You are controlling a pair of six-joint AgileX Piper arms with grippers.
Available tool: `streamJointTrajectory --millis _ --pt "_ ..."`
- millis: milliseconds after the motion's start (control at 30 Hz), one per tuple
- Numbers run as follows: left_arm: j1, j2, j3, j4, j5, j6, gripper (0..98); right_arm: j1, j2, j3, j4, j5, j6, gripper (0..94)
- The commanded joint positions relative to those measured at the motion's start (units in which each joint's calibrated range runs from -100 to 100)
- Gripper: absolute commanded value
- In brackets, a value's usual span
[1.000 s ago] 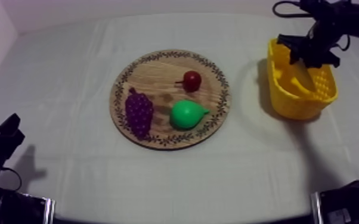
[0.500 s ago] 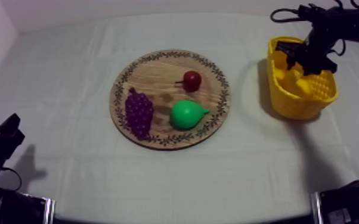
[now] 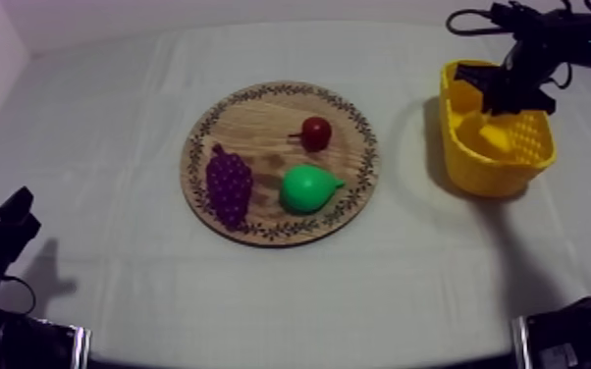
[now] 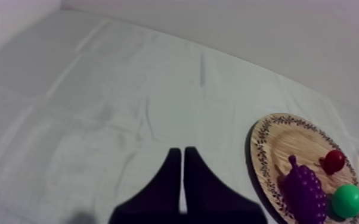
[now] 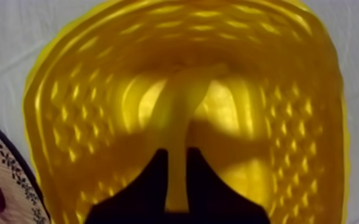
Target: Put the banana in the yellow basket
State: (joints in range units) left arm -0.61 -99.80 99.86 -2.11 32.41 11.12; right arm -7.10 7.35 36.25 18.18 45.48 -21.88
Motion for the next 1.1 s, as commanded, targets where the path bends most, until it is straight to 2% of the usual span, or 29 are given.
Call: streamJointTrajectory --millis 0,233,400,500,600,733,933,1067 --pt "0.0 -0.03 0.03 -0.02 0.0 -0.01 0.1 0.05 -0.89 -0.06 -0.24 -0.7 1.15 2.7" --pt "0.0 -0.03 0.03 -0.02 0.0 -0.01 0.1 0.68 -11.15 2.88 1.48 -3.29 0.85 0.8" --pt "0.0 -0.03 0.03 -0.02 0.0 -0.01 0.1 2.93 -28.05 17.82 3.78 -13.71 -0.54 0.6" --pt "0.0 -0.03 0.03 -0.02 0.0 0.02 0.1 4.75 -39.31 29.22 3.68 -20.26 0.48 0.6" --pt "0.0 -0.03 0.03 -0.02 0.0 0.0 0.1 6.13 -49.92 40.08 0.88 -24.73 4.46 0.6" --pt "0.0 -0.03 0.03 -0.02 0.0 -0.01 0.1 6.21 -61.87 51.54 -5.42 -26.48 12.06 0.6" --pt "0.0 -0.03 0.03 -0.02 0.0 -0.01 0.1 6.13 -76.2 59.7 -14.73 -21.22 22.23 0.6" --pt "0.0 -0.03 0.03 -0.02 0.0 0.0 0.1 7.02 -85.09 62.23 -17.49 -15.79 25.52 0.6"
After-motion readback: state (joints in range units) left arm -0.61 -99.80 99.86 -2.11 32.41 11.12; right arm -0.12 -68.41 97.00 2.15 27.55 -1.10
